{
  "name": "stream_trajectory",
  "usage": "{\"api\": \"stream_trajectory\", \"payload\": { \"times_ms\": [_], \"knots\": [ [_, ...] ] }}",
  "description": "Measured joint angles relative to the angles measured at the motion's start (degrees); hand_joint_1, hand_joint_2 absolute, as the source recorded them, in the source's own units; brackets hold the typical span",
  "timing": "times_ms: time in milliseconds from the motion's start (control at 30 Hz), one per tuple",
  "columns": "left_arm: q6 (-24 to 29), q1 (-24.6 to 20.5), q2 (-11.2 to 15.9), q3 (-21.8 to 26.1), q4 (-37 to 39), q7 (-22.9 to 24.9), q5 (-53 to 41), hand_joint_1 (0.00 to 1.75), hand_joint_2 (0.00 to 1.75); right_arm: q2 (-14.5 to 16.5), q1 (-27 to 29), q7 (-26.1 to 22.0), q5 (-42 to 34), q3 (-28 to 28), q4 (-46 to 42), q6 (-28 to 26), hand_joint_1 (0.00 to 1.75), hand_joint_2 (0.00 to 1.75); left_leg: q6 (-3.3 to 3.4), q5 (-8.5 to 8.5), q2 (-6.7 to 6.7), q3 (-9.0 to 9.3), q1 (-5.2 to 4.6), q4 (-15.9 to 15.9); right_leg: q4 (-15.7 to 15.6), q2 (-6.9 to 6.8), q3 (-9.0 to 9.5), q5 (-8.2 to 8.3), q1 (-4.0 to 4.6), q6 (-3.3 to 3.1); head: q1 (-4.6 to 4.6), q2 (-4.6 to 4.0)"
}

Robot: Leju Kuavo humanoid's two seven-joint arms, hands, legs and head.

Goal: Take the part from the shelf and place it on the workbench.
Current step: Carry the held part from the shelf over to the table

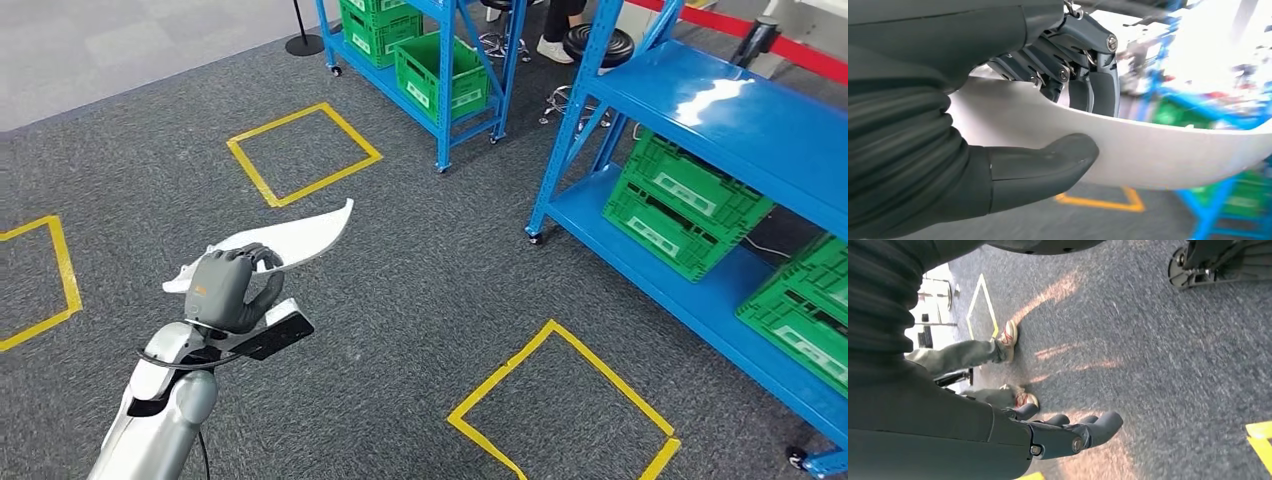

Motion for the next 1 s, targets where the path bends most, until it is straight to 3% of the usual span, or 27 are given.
{"api": "stream_trajectory", "payload": {
  "times_ms": [33,100,167,200,233,267,333,400,467,500,567,600,633,700,733,767,833,900,933,1000],
  "knots": [
    [0.50,0.10,-0.03,0.76,1.22,-0.42,0.36,1.59,1.75,0.04,0.03,0.05,-0.03,-0.08,-0.01,-0.40,0.00,1.75,0.35,0.26,-0.61,0.11,0.20,-0.28,1.14,1.41,-0.42,-0.85,-0.12,0.31,0.03,0.00],
    [1.62,0.10,-0.27,1.76,3.57,-1.93,0.64,1.59,1.75,0.13,0.27,0.12,-0.13,-0.39,-0.01,-0.91,0.00,1.75,0.88,0.64,-2.02,0.05,0.46,-0.54,6.96,5.35,-3.04,-3.99,-0.47,0.79,0.08,0.00],
    [2.64,0.13,-0.59,2.09,5.45,-2.99,0.05,1.59,1.75,0.18,0.60,0.24,-0.28,-0.89,-0.01,-1.28,0.00,1.75,1.07,0.78,-3.80,-0.27,0.51,-0.39,13.97,7.07,-6.55,-6.53,-0.63,1.02,0.09,0.00],
    [3.08,0.19,-0.70,2.14,6.21,-3.26,-0.39,1.59,1.75,0.19,0.68,0.36,-0.34,-1.11,-0.01,-1.41,0.00,1.75,1.04,0.80,-4.74,-0.37,0.53,-0.25,15.39,7.26,-7.43,-6.39,-0.68,1.09,0.10,0.00],
    [3.50,0.22,-0.77,2.21,6.80,-3.35,-0.77,1.59,1.75,0.19,0.71,0.46,-0.36,-1.27,-0.01,-1.49,0.00,1.75,0.96,0.79,-5.65,-0.46,0.57,-0.04,14.52,7.38,-7.25,-5.13,-0.76,1.13,0.09,0.00],
    [3.96,0.22,-0.81,2.28,7.23,-3.32,-1.12,1.59,1.75,0.20,0.70,0.53,-0.33,-1.37,-0.01,-1.58,0.00,1.75,0.81,0.74,-6.54,-0.52,0.65,0.20,11.60,7.68,-6.06,-3.10,-0.90,1.16,0.09,0.00],
    [5.36,0.23,-0.92,2.51,7.53,-3.25,-1.69,1.59,1.75,0.20,0.70,0.51,-0.13,-1.44,-0.01,-1.69,0.00,1.75,0.18,0.55,-8.15,-0.83,0.77,0.81,4.30,9.96,-2.81,-0.07,-1.27,1.20,0.08,0.00],
    [7.14,0.47,-1.03,2.96,7.42,-3.58,-1.77,1.59,1.75,0.19,0.61,0.30,0.24,-1.47,-0.02,-1.62,0.00,1.75,-0.76,0.61,-9.48,-1.33,0.86,1.05,0.99,11.64,-1.39,0.49,-1.33,0.99,0.06,0.00],
    [8.78,1.14,-0.98,3.57,7.07,-4.30,-1.67,1.59,1.75,0.17,0.40,0.16,0.54,-1.48,-0.04,-1.51,0.00,1.75,-1.71,1.02,-10.70,-1.72,1.08,0.70,0.73,10.73,-1.23,0.64,-1.08,0.26,0.04,0.00],
    [9.43,1.56,-0.95,3.87,6.87,-4.62,-1.66,1.59,1.75,0.15,0.32,0.23,0.63,-1.48,-0.05,-1.50,0.00,1.75,-2.01,0.98,-10.29,-1.92,1.14,0.79,0.50,10.00,-1.04,0.82,-1.01,-0.19,0.03,0.00],
    [10.10,2.01,-0.97,4.33,6.57,-4.81,-1.92,1.59,1.75,0.12,0.34,0.34,0.67,-1.49,-0.07,-1.66,0.00,1.75,-2.39,-0.73,-7.08,-3.39,0.96,3.55,-0.01,8.39,-0.77,1.16,-1.02,-1.07,-0.18,0.00],
    [9.99,2.07,-1.06,4.47,6.53,-4.72,-2.10,1.59,1.75,0.10,0.41,0.36,0.68,-1.50,-0.08,-1.78,0.00,1.75,-2.45,-2.43,-4.84,-4.77,0.85,6.63,-0.11,7.54,-0.73,1.19,-0.87,-1.34,-0.27,0.00],
    [9.49,2.06,-1.15,4.52,6.56,-4.54,-2.29,1.59,1.75,0.08,0.50,0.34,0.68,-1.51,-0.08,-1.91,0.00,1.75,-2.54,-4.24,-3.41,-6.48,0.82,10.34,-0.12,6.67,-0.74,1.14,-0.72,-1.54,-0.36,0.00],
    [7.87,2.12,-1.26,4.59,6.91,-4.12,-2.44,1.59,1.75,0.03,0.56,0.36,0.65,-1.56,-0.08,-2.06,0.00,1.75,-2.61,-5.98,-2.40,-8.79,0.85,15.70,-0.11,4.86,-0.78,1.05,-0.49,-1.68,-0.36,0.00],
    [7.16,2.15,-1.28,4.61,7.12,-4.02,-2.44,1.59,1.75,0.01,0.53,0.35,0.64,-1.58,-0.08,-2.09,0.00,1.75,-2.58,-5.39,-2.19,-8.53,0.85,15.55,-0.10,4.02,-0.78,1.02,-0.44,-1.69,-0.37,0.00],
    [6.78,2.15,-1.28,4.63,7.28,-4.01,-2.42,1.59,1.75,0.00,0.48,0.35,0.65,-1.60,-0.08,-2.09,0.00,1.75,-2.50,-3.94,-1.82,-7.11,0.84,13.18,-0.10,3.22,-0.75,0.99,-0.42,-1.66,-0.37,0.00],
    [6.50,1.99,-1.34,4.65,7.39,-4.41,-2.39,1.59,1.75,-0.01,0.39,0.35,0.68,-1.64,-0.08,-2.10,0.00,1.75,-2.07,-1.01,0.41,-2.78,0.56,5.57,-0.09,1.80,-0.58,0.84,-0.27,-1.42,-0.38,0.00],
    [6.24,1.72,-1.56,4.64,7.39,-5.14,-2.54,1.59,1.75,-0.03,0.35,0.34,0.68,-1.80,-0.08,-2.17,0.00,1.75,-1.36,0.05,2.27,-0.44,0.15,1.16,-0.05,0.59,-0.41,0.68,-0.05,-0.92,-0.32,0.00],
    [6.10,1.61,-1.66,4.63,7.39,-5.48,-2.64,1.59,1.75,-0.03,0.31,0.34,0.63,-1.93,-0.08,-2.21,0.00,1.75,-0.98,-0.02,2.30,-0.41,-0.08,0.77,-0.09,-0.02,-0.33,0.67,0.03,-0.60,-0.31,0.00],
    [6.02,1.48,-1.75,4.61,7.38,-5.78,-3.05,1.59,1.75,-0.03,0.15,0.38,0.48,-2.22,-0.09,-2.35,0.00,1.75,-0.29,0.42,0.83,-0.57,0.02,0.49,-0.09,-0.79,-0.16,0.54,-0.07,0.10,-0.29,0.00]
  ]
}}
